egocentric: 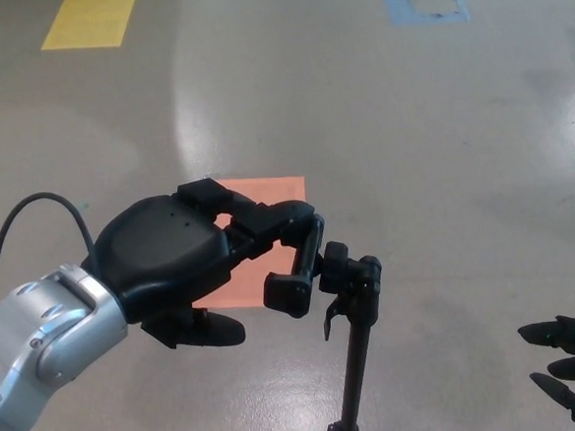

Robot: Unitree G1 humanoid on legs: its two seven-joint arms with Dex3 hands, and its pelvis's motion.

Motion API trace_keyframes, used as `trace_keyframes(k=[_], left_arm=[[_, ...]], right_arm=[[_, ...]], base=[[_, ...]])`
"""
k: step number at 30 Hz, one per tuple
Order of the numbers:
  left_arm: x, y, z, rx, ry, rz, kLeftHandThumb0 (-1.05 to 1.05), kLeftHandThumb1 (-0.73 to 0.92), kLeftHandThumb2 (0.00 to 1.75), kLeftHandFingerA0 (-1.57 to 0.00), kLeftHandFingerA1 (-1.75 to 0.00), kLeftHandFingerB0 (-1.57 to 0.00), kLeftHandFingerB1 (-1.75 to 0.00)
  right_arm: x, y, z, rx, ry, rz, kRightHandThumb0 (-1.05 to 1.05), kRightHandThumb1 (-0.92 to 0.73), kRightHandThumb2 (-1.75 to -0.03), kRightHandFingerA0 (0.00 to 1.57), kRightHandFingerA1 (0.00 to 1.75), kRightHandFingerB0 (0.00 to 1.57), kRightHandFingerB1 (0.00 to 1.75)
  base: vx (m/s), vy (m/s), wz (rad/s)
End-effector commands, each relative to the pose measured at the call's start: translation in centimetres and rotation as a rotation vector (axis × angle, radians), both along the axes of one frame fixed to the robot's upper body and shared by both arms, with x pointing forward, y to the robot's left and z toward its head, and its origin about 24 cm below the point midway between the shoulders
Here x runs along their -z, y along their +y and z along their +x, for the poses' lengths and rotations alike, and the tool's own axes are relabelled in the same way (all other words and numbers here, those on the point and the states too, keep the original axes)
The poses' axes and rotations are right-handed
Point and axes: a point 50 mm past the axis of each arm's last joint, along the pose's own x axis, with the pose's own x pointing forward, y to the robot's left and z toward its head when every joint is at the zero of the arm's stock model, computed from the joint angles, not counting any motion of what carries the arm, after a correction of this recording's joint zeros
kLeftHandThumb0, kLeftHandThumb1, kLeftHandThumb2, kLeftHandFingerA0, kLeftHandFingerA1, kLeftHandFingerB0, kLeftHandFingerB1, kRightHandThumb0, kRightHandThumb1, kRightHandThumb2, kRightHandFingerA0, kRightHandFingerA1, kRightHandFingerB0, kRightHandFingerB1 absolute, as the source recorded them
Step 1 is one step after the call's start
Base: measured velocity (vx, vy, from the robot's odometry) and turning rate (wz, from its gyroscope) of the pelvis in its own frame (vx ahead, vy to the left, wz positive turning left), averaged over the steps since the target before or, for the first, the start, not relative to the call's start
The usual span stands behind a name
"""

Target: The robot uses its left hand to grab the top of a phone stand kept on the floor and tilt it upwards to adjust its angle

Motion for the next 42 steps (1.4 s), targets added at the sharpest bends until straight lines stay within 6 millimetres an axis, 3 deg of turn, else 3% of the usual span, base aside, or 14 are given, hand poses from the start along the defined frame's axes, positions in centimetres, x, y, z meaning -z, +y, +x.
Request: trace_keyframes(k=[1, 8, 9, 11, 16, 19, 22, 23, 28, 29, 30, 34, 35, 42], left_arm=[[0.1, 0.2, 0.2, -0.007, -0.007, 0.015, -0.72, 0.54, 0.87, -0.14, -0.43, 0.0, -0.17], [0.5, 0.3, 0.3, -0.015, 0.012, 0.024, -0.73, 0.55, 0.89, -0.13, -0.43, 0.0, -0.18], [0.6, 0.3, 0.3, -0.019, 0.016, 0.031, -0.7, 0.68, 0.62, -0.21, -0.31, 0.0, -0.17], [0.8, 0.2, 0.2, -0.02, 0.013, 0.039, -0.7, 0.68, 0.61, -0.23, -0.31, 0.0, -0.18], [1.1, 0.2, 0.1, -0.02, 0.008, 0.059, -0.72, 0.54, 0.87, -0.17, -0.43, -0.01, -0.2], [1.3, 0.2, 0.1, -0.013, 0.007, 0.053, -0.69, 0.66, 0.6, -0.25, -0.31, -0.01, -0.22], [1.5, 0.1, 0.1, -0.01, 0.003, 0.054, -0.67, 0.66, 0.61, -0.25, -0.32, -0.01, -0.2], [1.5, 0.1, 0.1, -0.01, 0.003, 0.056, -0.71, 0.53, 0.86, -0.18, -0.44, 0.0, -0.18], [1.9, 0.1, 0.1, -0.011, 0.005, 0.061, -0.71, 0.53, 0.86, -0.18, -0.44, 0.0, -0.19], [2.0, 0.1, 0.1, -0.012, 0.008, 0.064, -0.68, 0.67, 0.61, -0.24, -0.31, -0.01, -0.2], [2.0, 0.1, 0.1, -0.013, 0.012, 0.066, -0.71, 0.53, 0.85, -0.17, -0.43, -0.01, -0.2], [2.2, 0.0, 0.0, -0.011, 0.013, 0.067, -0.73, 0.53, 0.86, -0.19, -0.44, -0.01, -0.19], [2.2, 0.0, 0.0, -0.012, 0.014, 0.069, -0.68, 0.65, 0.59, -0.25, -0.31, -0.01, -0.24], [2.1, 0.1, 0.0, -0.009, 0.008, 0.077, -0.66, 0.63, 0.59, -0.27, -0.32, -0.04, -0.23]], right_arm=[[-0.3, -0.6, 0.2, 0.004, 0.007, -0.007, -0.69, -0.74, -0.62, 0.32, 0.4, 0.29, 0.34], [-0.3, -0.5, 0.2, 0.003, 0.009, 0.005, -0.67, -0.74, -0.62, 0.31, 0.41, 0.29, 0.34], [-0.3, -0.5, 0.2, 0.001, 0.009, 0.001, -0.68, -0.75, -0.62, 0.32, 0.41, 0.29, 0.34], [-0.4, -0.5, 0.2, -0.002, 0.01, -0.003, -0.67, -0.75, -0.61, 0.31, 0.41, 0.3, 0.34], [-0.5, -0.5, 0.4, -0.004, 0.01, -0.003, -0.67, -0.75, -0.61, 0.31, 0.41, 0.3, 0.34], [-0.6, -0.5, 0.5, -0.004, 0.009, 0.001, -0.67, -0.74, -0.61, 0.31, 0.41, 0.3, 0.34], [-0.6, -0.6, 0.5, -0.001, 0.007, 0.007, -0.67, -0.74, -0.61, 0.31, 0.41, 0.3, 0.34], [-0.7, -0.6, 0.6, -0.003, 0.009, 0.002, -0.68, -0.74, -0.62, 0.3, 0.42, 0.29, 0.33], [-0.9, -0.5, 0.8, -0.013, -0.003, -0.007, -0.67, -0.74, -0.61, 0.33, 0.41, 0.31, 0.34], [-0.9, -0.5, 0.8, -0.014, -0.004, -0.009, -0.68, -0.74, -0.61, 0.33, 0.42, 0.31, 0.34], [-1.0, -0.5, 0.9, -0.016, -0.004, -0.017, -0.68, -0.74, -0.62, 0.34, 0.41, 0.3, 0.34], [-1.1, -0.6, 0.9, -0.017, -0.006, -0.022, -0.69, -0.74, -0.63, 0.35, 0.42, 0.31, 0.35], [-1.1, -0.6, 1.0, -0.016, -0.005, -0.02, -0.7, -0.73, -0.64, 0.34, 0.43, 0.31, 0.35], [-1.3, -0.6, 1.2, -0.016, 0.001, -0.019, -0.7, -0.72, -0.64, 0.33, 0.42, 0.31, 0.35]], base=[[0.0, 0.0, 0.0], [0.0, 0.0, 0.0], [0.0, 0.0, 0.0], [0.0, 0.0, 0.0], [0.0, 0.0, 0.0], [0.0, 0.0, 0.0], [0.0, 0.0, 0.0], [0.0, 0.0, 0.0], [0.0, 0.0, 0.0], [0.0, 0.0, 0.0], [0.0, 0.0, 0.0], [0.0, 0.0, 0.0], [0.0, 0.0, 0.0], [0.0, 0.0, 0.0]])
